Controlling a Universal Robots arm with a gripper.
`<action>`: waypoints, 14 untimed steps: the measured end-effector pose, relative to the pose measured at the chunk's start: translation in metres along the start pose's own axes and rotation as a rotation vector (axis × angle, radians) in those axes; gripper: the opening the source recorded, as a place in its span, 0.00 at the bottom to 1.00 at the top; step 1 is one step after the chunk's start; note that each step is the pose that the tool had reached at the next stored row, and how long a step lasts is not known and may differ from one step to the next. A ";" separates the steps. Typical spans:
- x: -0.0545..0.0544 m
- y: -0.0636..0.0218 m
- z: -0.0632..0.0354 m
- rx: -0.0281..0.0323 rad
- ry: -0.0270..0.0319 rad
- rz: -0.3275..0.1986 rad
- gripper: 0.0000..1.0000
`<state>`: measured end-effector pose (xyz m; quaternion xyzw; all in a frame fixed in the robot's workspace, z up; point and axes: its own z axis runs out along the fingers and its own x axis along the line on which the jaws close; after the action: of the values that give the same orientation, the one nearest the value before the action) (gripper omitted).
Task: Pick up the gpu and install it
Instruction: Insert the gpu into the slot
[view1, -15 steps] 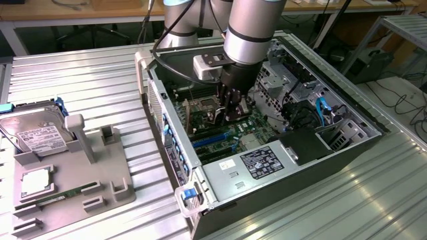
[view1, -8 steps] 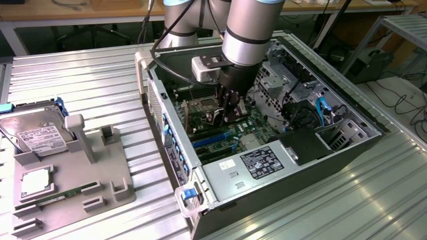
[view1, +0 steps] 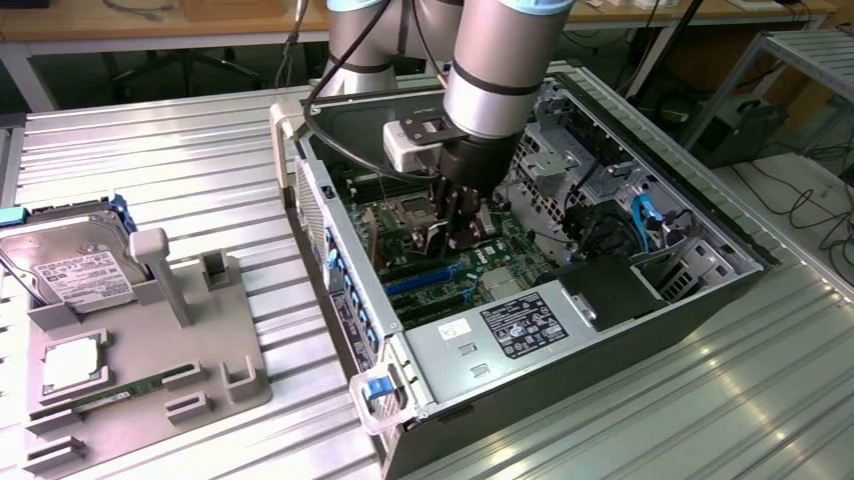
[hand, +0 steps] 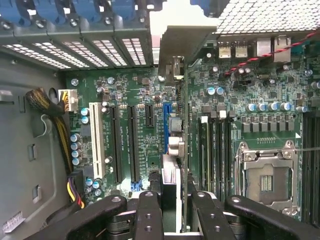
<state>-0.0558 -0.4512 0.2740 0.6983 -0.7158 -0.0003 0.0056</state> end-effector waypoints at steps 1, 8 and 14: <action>0.000 0.0000 0.0005 0.0001 0.0000 -0.001 0.27; 0.004 0.0007 0.0027 0.0000 -0.0009 -0.001 0.27; 0.005 0.0024 0.0049 -0.0001 -0.0016 -0.001 0.27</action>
<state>-0.0584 -0.4558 0.2692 0.6987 -0.7154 -0.0009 0.0050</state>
